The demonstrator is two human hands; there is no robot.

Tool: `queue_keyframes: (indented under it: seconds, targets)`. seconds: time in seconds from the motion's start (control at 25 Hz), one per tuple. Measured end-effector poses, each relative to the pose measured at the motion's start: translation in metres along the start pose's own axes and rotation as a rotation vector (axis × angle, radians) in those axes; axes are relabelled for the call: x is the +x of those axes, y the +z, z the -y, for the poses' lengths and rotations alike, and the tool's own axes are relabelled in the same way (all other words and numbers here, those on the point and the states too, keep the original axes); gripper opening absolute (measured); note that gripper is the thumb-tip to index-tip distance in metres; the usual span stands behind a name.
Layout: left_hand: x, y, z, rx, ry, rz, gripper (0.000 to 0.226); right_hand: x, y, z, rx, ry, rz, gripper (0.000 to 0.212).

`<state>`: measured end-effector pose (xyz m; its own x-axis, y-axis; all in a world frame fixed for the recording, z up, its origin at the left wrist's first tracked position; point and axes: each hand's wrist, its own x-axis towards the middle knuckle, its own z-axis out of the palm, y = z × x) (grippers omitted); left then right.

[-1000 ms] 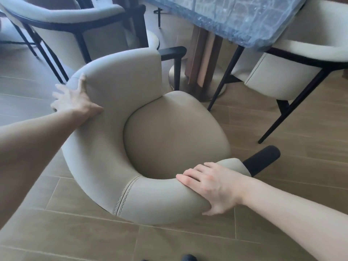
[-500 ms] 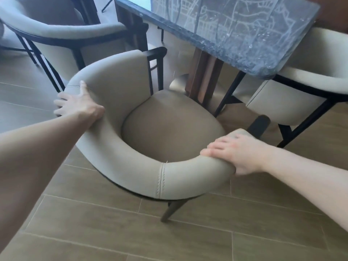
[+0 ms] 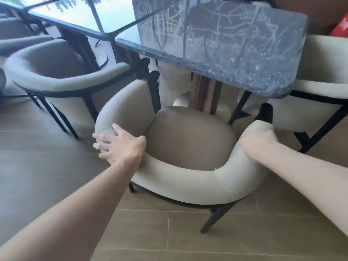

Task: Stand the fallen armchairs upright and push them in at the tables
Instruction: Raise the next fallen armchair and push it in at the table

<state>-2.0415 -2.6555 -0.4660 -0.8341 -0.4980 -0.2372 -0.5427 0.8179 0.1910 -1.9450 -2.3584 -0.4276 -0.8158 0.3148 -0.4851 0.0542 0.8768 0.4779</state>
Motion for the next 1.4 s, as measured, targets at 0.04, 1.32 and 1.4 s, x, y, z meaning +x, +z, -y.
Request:
queue_keyframes:
  seconds: [0.04,1.32,1.4]
  targets:
    - [-0.001,0.002,0.005,0.041,0.172,-0.016,0.075,-0.006,-0.017,0.022,0.048,-0.017,0.039,0.044]
    - [0.079,-0.026,0.065,0.419,1.915,0.138,0.101,-0.114,-0.037,0.22,0.733,0.258,-0.065,0.109]
    - [0.082,-0.023,0.066,0.368,1.954,0.125,0.101,-0.112,-0.037,0.22,0.708,0.265,-0.062,0.108]
